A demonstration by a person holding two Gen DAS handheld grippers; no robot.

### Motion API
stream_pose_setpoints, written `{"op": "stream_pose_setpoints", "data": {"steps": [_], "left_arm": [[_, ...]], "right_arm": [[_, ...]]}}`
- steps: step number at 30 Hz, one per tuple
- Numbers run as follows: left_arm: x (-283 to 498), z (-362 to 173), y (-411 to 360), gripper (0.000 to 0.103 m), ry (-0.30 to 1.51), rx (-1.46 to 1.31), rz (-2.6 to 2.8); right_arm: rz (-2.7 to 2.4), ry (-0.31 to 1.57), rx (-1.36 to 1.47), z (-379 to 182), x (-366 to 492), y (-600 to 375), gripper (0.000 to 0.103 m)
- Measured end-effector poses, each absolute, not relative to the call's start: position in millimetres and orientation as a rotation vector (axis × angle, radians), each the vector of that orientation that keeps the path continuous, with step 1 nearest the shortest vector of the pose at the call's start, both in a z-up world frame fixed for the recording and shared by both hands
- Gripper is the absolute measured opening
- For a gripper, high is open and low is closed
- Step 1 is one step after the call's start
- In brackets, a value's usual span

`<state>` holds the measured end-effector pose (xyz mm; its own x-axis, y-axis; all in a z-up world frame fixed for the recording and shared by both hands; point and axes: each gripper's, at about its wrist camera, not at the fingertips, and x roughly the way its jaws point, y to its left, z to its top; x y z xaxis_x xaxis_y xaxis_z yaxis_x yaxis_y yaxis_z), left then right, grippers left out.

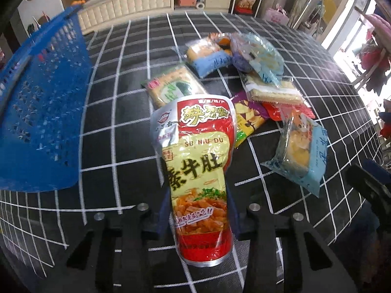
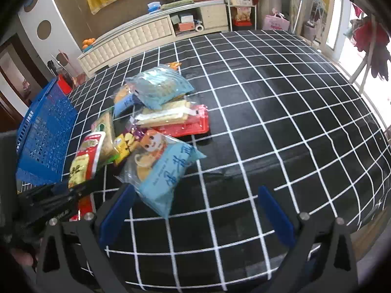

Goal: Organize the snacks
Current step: 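Grasp the red-yellow beef tripe pouch with the left tool while the right tool grasps the blue-white bread bag, then carry the pouch into the blue basket and open the left tool while the right tool carries the bread bag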

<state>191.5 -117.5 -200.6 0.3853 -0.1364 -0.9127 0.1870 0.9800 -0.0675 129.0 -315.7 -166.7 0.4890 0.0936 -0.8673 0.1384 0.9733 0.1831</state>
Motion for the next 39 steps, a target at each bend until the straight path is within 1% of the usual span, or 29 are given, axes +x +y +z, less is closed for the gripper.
{"op": "stream_pose_setpoints", "data": {"steps": [4,14,19,20,21,23,24,25,30,39], "left_arm": [[180.6,-185.1,-108.9,0.036,1.109,0.048,-0.212],[204.2,-183.8,-96.7,0.036,1.043,0.067,-0.230],[208.6,-187.9,-91.8,0.036,1.040,0.062,-0.231],[209.5,-189.4,-92.0,0.036,1.043,0.057,-0.236],[210.0,-190.7,-91.8,0.036,1.044,0.053,-0.241],[210.4,-193.3,-93.0,0.037,1.048,0.055,-0.245],[209.5,-193.9,-93.9,0.036,1.050,0.057,-0.250],[207.5,-193.3,-93.7,0.036,1.050,0.057,-0.253],[195.8,-181.8,-92.9,0.036,1.032,0.050,-0.261],[148.0,-128.2,-79.0,0.036,0.937,0.030,-0.271]], "right_arm": [[-0.036,1.099,0.292,-170.6,139.7,-306.9,0.102],[-0.098,1.167,0.324,-191.7,180.2,-283.6,0.102],[-0.134,1.172,0.240,-199.7,188.7,-268.0,0.102],[-0.139,1.175,0.227,-201.5,189.7,-266.2,0.099],[-0.138,1.178,0.231,-203.7,190.0,-265.6,0.095],[-0.122,1.200,0.254,-209.1,191.9,-265.3,0.082],[-0.109,1.202,0.266,-209.8,191.9,-264.5,0.077],[-0.107,1.200,0.256,-208.3,190.8,-263.0,0.075],[-0.094,1.134,0.197,-189.6,173.4,-253.1,0.073],[-0.032,1.015,0.166,-124.3,124.0,-235.8,0.073]]}}
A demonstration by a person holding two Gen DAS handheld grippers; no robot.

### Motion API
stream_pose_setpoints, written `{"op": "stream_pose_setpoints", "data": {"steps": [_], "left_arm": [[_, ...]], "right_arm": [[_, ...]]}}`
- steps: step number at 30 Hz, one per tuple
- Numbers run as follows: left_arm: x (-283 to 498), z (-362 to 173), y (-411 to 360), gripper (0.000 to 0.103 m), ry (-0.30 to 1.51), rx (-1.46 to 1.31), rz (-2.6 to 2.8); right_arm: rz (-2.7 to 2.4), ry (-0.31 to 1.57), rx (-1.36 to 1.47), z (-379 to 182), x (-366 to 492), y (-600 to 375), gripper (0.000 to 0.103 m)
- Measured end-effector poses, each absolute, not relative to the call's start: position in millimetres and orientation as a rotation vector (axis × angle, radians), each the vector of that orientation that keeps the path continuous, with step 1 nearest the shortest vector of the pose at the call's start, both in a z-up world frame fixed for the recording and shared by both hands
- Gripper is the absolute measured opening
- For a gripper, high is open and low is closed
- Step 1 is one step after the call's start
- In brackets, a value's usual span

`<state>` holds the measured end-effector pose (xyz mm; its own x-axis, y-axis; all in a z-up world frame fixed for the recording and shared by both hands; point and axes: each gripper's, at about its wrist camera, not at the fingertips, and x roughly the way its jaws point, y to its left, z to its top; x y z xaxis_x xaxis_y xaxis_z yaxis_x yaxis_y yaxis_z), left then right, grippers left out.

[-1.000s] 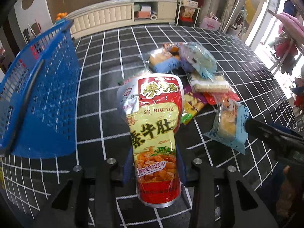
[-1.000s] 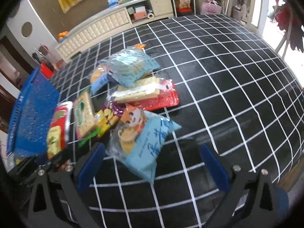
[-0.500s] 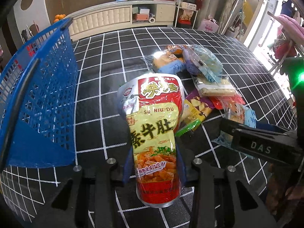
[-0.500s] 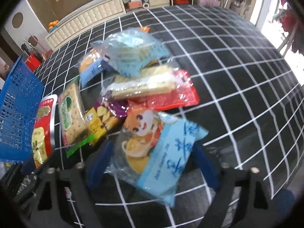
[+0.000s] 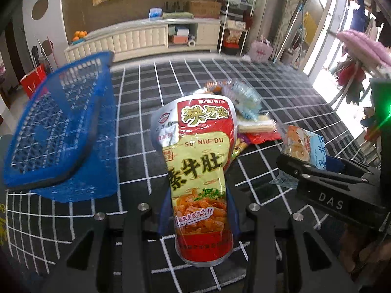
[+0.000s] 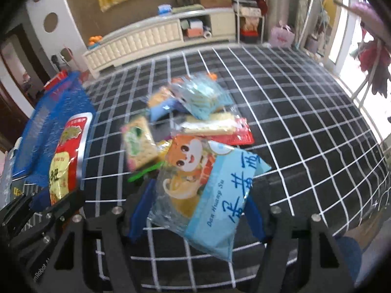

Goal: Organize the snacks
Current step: 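Carry the pouch into the blue basket and open the left tool while the right tool carries the bread bag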

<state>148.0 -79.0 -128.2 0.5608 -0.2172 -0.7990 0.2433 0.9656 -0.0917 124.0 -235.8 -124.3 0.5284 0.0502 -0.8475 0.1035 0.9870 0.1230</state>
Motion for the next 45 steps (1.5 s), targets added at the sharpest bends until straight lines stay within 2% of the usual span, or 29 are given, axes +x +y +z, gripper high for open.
{"op": "stream_pose_setpoints", "data": {"steps": [10,23,36,45], "left_arm": [[100.8,-68.4,-36.1,0.036,0.818,0.022,-0.241],[105.3,-32.0,38.5,0.036,0.755,0.077,-0.174],[173.2,-32.8,89.4,0.036,0.813,0.099,-0.154],[240.4,-57.3,101.6,0.036,0.906,0.091,-0.170]], "right_arm": [[0.065,0.886,0.117,-66.7,109.7,-188.0,0.073],[0.235,0.823,0.056,-31.3,136.7,-108.3,0.073],[0.314,0.843,0.014,-28.2,188.1,-60.9,0.073],[0.315,0.966,-0.078,-62.3,247.8,-35.7,0.073]]}}
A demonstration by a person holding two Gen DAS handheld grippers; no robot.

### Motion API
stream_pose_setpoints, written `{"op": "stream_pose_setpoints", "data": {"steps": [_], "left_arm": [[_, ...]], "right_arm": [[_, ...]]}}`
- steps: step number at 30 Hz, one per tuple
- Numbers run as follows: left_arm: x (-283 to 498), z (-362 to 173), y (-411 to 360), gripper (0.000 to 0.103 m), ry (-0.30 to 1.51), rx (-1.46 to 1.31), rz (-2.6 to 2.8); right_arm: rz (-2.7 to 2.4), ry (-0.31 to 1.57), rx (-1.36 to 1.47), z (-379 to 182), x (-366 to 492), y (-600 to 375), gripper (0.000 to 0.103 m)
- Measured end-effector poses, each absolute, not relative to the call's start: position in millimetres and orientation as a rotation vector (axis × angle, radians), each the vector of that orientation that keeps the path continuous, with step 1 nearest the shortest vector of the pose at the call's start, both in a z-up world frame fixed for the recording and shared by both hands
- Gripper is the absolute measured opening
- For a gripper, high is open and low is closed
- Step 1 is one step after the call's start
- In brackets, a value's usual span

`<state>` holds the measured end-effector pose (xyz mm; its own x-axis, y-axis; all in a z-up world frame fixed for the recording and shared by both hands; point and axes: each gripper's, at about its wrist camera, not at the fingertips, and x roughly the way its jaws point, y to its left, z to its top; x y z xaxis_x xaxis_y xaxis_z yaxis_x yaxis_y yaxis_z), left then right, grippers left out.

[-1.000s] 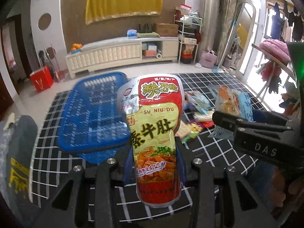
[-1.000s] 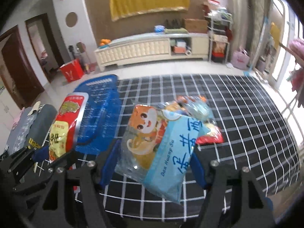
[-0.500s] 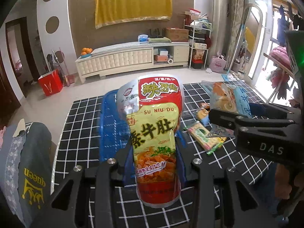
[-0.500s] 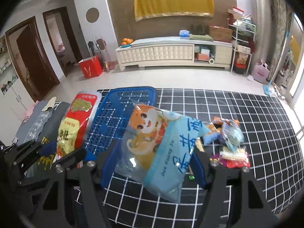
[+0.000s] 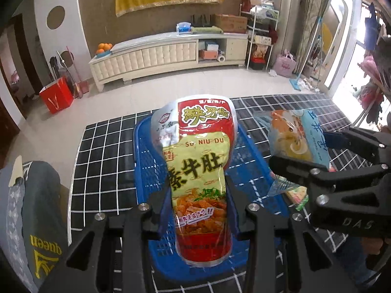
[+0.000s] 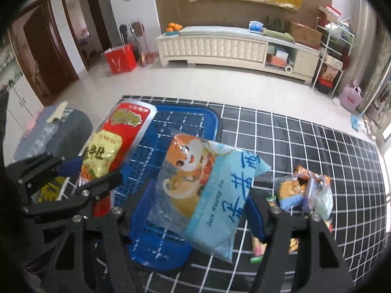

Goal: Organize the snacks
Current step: 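Carry the pouch into the blue basket and open the left tool while the right tool carries the bread bag, then lower the blue-white bread bag into the basket and open the right tool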

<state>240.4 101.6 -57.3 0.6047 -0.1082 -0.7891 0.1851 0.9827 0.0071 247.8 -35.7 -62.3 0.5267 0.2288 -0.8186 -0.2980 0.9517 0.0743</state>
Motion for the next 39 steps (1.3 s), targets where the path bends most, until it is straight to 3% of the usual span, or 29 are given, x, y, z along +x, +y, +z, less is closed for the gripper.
{"op": "stream_pose_setpoints", "data": {"steps": [15,17,19,21,39], "left_arm": [[306.6,-103.7,101.5,0.039,1.027,0.050,-0.146],[308.8,-105.8,101.5,0.045,1.038,0.054,-0.137],[310.4,-107.7,100.7,0.062,1.030,0.085,-0.140],[308.9,-107.7,100.7,0.066,1.012,0.112,-0.116],[253.8,-78.9,140.3,0.066,1.001,0.031,-0.093]], "right_arm": [[0.295,1.012,-0.138,-87.3,274.5,-30.1,0.073],[0.297,1.007,-0.150,-84.4,278.1,-27.6,0.073],[0.303,1.006,-0.154,-83.1,281.7,-27.0,0.073],[0.313,1.016,-0.145,-84.1,279.3,-28.2,0.073],[0.365,1.032,-0.119,-60.2,253.6,-16.7,0.073]]}}
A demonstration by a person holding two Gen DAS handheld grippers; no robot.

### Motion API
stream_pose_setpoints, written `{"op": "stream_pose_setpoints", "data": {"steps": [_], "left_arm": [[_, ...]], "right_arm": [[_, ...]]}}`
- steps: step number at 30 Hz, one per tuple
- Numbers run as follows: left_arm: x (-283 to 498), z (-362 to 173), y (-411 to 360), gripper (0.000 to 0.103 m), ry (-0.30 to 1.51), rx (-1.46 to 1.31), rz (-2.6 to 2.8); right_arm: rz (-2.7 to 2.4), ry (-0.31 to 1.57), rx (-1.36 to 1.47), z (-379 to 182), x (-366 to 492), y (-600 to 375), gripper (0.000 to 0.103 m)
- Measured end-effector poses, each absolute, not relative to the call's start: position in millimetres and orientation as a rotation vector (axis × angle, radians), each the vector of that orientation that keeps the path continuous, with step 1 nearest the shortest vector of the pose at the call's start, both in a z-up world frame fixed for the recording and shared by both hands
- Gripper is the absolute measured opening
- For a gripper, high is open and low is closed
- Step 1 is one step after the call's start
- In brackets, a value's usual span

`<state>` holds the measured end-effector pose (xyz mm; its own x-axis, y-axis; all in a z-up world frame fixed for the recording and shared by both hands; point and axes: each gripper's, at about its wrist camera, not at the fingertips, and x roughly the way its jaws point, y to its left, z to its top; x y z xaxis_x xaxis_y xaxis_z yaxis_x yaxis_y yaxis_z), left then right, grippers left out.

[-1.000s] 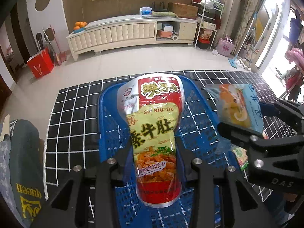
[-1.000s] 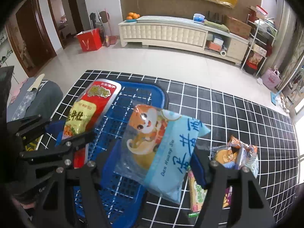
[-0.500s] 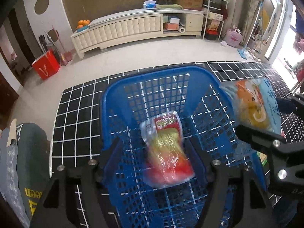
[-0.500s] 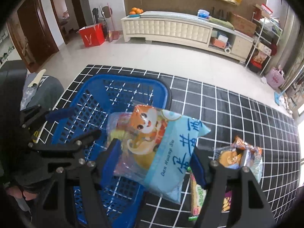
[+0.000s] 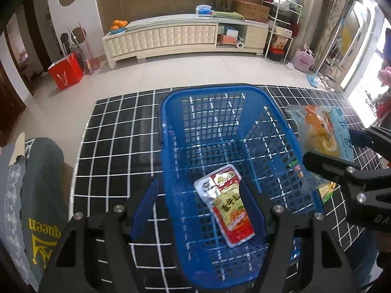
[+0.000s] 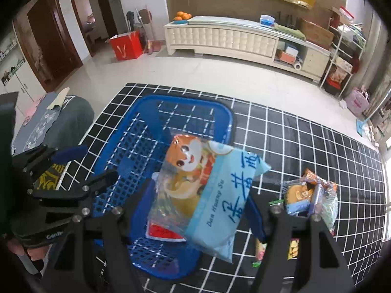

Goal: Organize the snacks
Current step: 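Lower the blue-white bread bag into the basket and open the right tool, then move both tools back over the snack pile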

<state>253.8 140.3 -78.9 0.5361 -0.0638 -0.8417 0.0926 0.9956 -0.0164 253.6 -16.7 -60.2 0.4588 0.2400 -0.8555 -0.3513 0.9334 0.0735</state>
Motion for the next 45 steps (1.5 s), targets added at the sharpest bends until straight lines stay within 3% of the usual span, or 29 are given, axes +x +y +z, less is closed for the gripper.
{"op": "stream_pose_setpoints", "data": {"steps": [15,22,32,45], "left_arm": [[270.6,-87.3,211.5,0.069,1.014,-0.014,0.006],[285.4,-101.5,219.9,0.069,1.033,-0.048,0.008],[263.1,-73.2,200.2,0.069,0.985,-0.032,-0.014],[210.5,3.9,129.9,0.069,0.863,0.079,-0.045]], "right_arm": [[0.375,1.126,-0.215,-101.1,306.7,53.4,0.073],[0.378,1.061,-0.325,-110.1,311.8,67.7,0.078],[0.392,1.029,-0.270,-73.1,289.8,47.0,0.078],[0.360,0.957,-0.191,-3.9,231.3,-45.6,0.078]]}}
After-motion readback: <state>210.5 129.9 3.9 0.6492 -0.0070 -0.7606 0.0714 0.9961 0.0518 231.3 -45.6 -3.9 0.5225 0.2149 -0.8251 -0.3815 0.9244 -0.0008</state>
